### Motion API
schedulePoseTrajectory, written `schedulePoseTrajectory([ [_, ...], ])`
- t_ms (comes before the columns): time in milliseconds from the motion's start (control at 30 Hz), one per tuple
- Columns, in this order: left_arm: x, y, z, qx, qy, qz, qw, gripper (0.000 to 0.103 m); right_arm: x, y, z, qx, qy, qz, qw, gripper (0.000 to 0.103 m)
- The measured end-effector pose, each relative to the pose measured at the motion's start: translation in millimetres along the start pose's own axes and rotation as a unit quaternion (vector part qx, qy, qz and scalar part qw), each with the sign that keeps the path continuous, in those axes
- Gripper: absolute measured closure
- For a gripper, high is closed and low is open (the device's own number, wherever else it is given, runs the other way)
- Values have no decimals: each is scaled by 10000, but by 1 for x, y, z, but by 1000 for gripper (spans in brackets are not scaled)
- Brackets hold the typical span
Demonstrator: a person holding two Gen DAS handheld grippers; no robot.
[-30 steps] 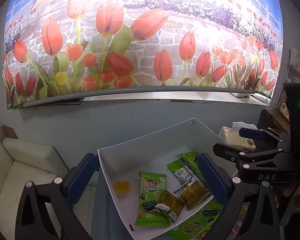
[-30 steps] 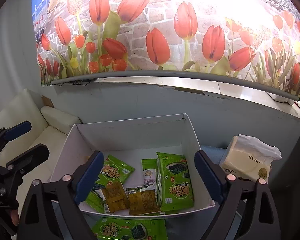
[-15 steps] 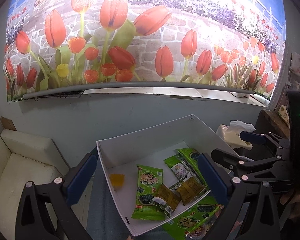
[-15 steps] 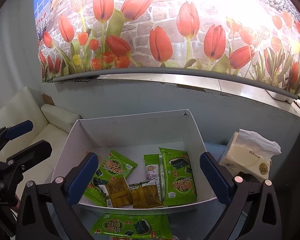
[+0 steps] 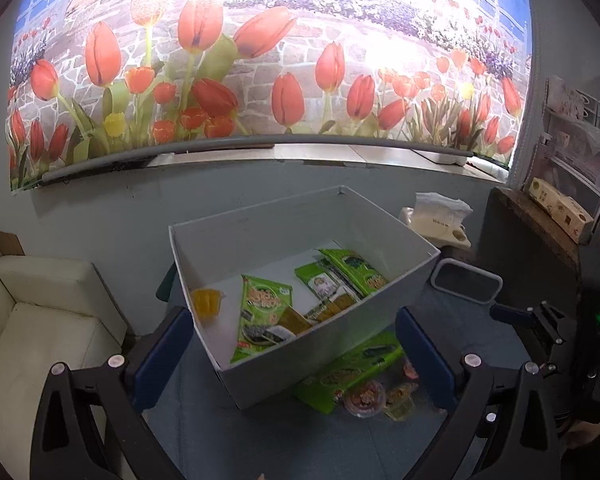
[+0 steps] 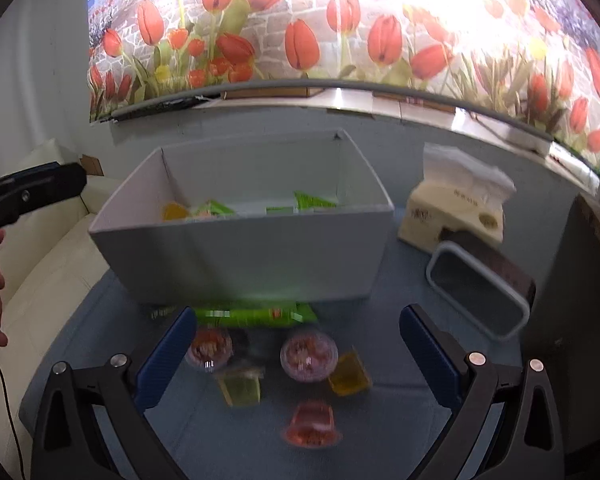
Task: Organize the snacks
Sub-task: 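Move both open tools back over the jelly cups on the table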
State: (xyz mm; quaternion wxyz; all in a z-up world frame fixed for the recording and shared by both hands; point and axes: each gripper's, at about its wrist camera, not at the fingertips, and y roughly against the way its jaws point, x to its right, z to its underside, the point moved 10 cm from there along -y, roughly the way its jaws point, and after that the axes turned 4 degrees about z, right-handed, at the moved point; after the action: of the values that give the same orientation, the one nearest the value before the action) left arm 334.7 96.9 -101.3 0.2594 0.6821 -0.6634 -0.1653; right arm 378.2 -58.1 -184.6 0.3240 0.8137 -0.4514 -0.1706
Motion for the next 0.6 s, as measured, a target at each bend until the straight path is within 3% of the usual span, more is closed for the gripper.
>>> schedulePoseTrajectory([
  [233,27,13,49,-90,61,197,9997,0,10,-13,76,-489,32,182,9986,0],
  [400,32,5,79,-371,165,218,9989,0,9,-24,84,-550,-61,96,9984,0],
  [500,31,3,92,-481,226,212,9984,0,10,-31,86,-636,-98,74,9979,9],
  [600,28,2,101,-556,304,182,9978,0,14,-40,88,-724,-166,138,9971,28],
])
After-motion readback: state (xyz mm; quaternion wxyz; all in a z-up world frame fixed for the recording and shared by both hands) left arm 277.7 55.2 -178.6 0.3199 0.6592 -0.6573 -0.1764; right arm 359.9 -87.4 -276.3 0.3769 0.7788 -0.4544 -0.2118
